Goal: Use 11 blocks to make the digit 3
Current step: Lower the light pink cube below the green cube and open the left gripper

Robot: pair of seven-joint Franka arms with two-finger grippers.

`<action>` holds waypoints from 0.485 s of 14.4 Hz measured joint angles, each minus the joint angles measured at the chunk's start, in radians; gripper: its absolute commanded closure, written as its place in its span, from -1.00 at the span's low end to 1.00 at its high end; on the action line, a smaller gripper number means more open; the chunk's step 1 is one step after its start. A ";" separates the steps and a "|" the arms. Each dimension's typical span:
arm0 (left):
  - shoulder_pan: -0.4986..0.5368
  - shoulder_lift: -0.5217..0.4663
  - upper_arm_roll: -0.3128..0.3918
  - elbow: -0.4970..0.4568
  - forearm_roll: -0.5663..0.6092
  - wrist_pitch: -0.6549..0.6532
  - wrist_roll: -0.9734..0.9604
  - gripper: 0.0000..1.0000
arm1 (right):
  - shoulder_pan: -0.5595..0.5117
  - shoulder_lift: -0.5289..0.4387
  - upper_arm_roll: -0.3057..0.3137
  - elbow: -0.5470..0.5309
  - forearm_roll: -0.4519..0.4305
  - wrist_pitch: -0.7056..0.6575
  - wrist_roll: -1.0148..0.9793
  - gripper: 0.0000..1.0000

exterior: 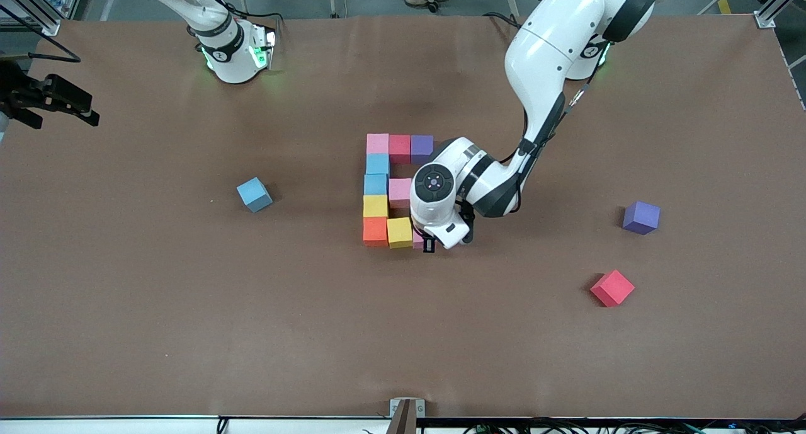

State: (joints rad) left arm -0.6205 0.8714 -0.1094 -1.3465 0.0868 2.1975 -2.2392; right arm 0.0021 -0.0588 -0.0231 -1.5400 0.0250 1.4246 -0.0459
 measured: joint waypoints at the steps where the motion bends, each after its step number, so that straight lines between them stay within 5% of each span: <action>1: 0.000 0.001 0.000 0.001 0.000 0.000 0.000 0.10 | 0.000 0.000 0.000 0.000 0.000 0.000 0.000 -1.00; 3: -0.001 0.002 0.000 0.002 0.000 0.000 0.000 -0.21 | 0.000 0.000 0.000 0.000 0.000 0.000 0.000 -1.00; 5: -0.001 0.003 0.000 0.003 0.000 0.000 0.000 -1.00 | 0.000 0.000 0.000 0.000 0.000 0.000 0.000 -1.00; 7: -0.001 0.004 0.000 0.003 0.000 0.000 0.004 -1.00 | 0.000 0.000 0.000 0.000 0.000 0.000 0.000 -1.00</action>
State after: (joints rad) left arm -0.6219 0.8754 -0.1094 -1.3437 0.0868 2.1979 -2.2354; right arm 0.0021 -0.0588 -0.0231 -1.5400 0.0250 1.4246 -0.0460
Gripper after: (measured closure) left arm 0.326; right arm 0.000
